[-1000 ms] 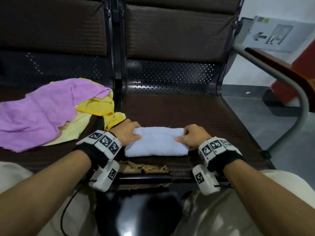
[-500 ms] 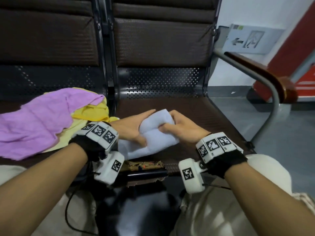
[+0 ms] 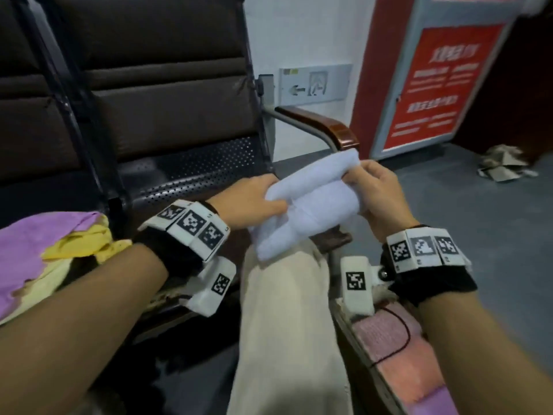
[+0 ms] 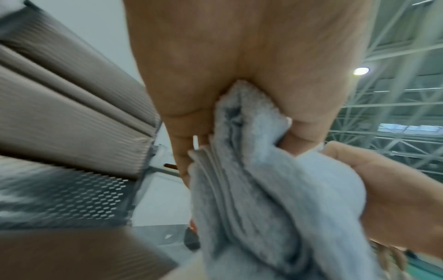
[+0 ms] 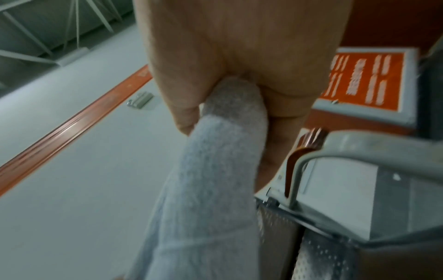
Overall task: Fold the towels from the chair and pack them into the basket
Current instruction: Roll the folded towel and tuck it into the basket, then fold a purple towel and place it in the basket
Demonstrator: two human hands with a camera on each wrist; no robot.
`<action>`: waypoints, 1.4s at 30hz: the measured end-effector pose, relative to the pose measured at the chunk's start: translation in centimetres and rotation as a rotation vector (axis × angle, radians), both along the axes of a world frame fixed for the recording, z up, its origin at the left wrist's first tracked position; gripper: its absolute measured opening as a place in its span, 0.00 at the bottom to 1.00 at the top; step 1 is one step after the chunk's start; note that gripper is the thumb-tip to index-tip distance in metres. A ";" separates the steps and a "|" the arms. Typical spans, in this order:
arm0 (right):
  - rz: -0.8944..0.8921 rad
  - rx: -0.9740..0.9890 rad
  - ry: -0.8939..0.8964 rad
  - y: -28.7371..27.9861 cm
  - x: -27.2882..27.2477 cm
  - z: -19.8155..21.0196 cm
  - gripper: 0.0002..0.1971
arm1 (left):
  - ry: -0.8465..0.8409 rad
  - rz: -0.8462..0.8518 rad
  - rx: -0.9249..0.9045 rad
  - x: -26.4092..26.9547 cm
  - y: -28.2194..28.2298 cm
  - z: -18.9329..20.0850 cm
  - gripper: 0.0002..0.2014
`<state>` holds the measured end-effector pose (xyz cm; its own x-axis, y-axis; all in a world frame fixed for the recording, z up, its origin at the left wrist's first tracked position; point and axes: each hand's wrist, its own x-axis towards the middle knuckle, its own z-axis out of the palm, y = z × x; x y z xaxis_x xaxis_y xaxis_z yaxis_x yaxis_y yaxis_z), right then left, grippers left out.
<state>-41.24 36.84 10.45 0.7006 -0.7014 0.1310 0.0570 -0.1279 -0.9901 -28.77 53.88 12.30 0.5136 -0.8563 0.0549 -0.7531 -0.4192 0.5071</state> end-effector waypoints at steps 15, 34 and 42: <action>-0.377 0.181 0.320 -14.1 -18.0 -16.5 0.10 | 0.194 -0.314 0.443 -13.7 -20.1 -15.6 0.14; -0.191 -0.063 1.161 -13.4 -21.0 -30.6 0.15 | 0.222 -0.412 0.605 -17.3 -19.7 -30.0 0.13; 0.062 -0.487 0.956 -12.0 -10.2 -18.2 0.11 | 0.232 -0.172 0.296 -8.6 -16.8 -15.2 0.11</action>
